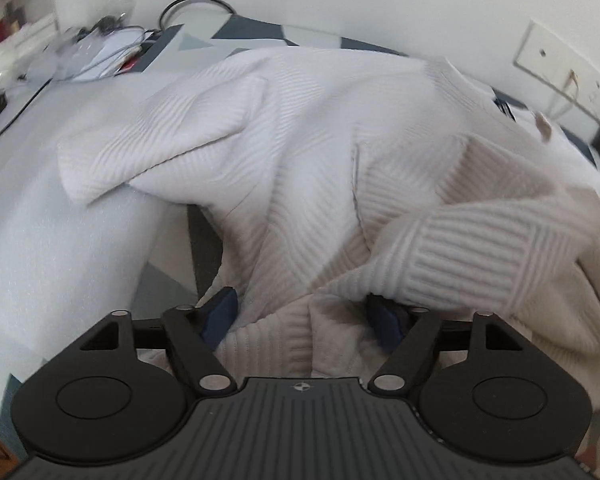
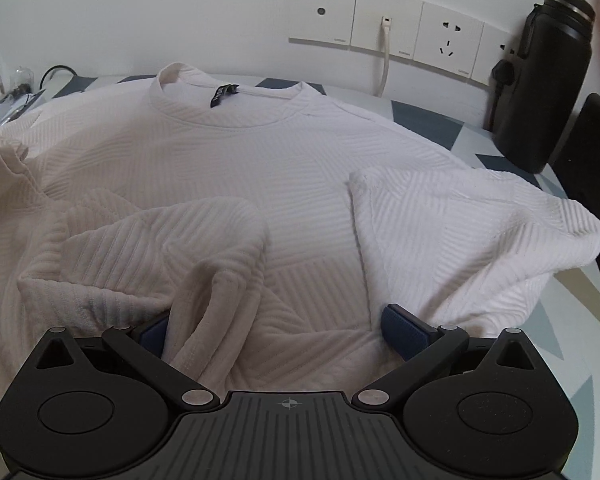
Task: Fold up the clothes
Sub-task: 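Press the folded sleeve flat with both open grippers, then lift both open grippers off the sweater and move them to the collar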
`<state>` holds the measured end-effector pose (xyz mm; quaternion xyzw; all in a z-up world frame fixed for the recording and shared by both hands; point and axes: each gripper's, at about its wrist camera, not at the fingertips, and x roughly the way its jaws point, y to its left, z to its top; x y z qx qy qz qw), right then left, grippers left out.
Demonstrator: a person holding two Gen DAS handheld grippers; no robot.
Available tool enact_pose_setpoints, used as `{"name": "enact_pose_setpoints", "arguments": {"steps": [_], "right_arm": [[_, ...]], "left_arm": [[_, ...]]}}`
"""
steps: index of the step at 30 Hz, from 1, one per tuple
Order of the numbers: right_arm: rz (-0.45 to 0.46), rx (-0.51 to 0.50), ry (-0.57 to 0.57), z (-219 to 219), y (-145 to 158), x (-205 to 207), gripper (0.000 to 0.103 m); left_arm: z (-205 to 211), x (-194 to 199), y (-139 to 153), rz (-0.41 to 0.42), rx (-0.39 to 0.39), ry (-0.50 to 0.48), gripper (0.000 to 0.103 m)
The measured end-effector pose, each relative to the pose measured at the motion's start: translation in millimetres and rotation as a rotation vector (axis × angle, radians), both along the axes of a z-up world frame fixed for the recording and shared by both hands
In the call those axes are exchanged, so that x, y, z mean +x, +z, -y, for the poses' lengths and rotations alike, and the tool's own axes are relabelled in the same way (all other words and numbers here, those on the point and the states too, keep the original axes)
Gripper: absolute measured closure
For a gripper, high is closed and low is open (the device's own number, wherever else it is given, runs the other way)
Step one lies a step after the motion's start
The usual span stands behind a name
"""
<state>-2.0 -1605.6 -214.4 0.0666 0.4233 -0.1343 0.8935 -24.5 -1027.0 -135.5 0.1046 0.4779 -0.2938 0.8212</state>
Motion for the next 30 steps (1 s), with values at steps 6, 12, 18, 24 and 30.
{"name": "enact_pose_setpoints", "arguments": {"steps": [6,12,18,24,30], "right_arm": [[0.005,0.029,-0.023,3,3,-3,0.001],[0.101,0.139,-0.143,21,35,-24,0.001],[0.22,0.132,-0.315,39,88,-32,0.001],[0.305,0.0,-0.436,33,154,-25,0.001],[0.361,-0.254,-0.617,15,216,-24,0.001]], "left_arm": [[-1,1,5,0.005,0.007,0.02,0.023],[-4,-1,42,0.062,-0.046,-0.049,0.021],[-4,6,93,0.129,-0.214,-0.202,0.02],[14,46,128,0.106,-0.405,-0.269,0.019],[47,75,152,0.211,-0.478,-0.3,0.003]]}}
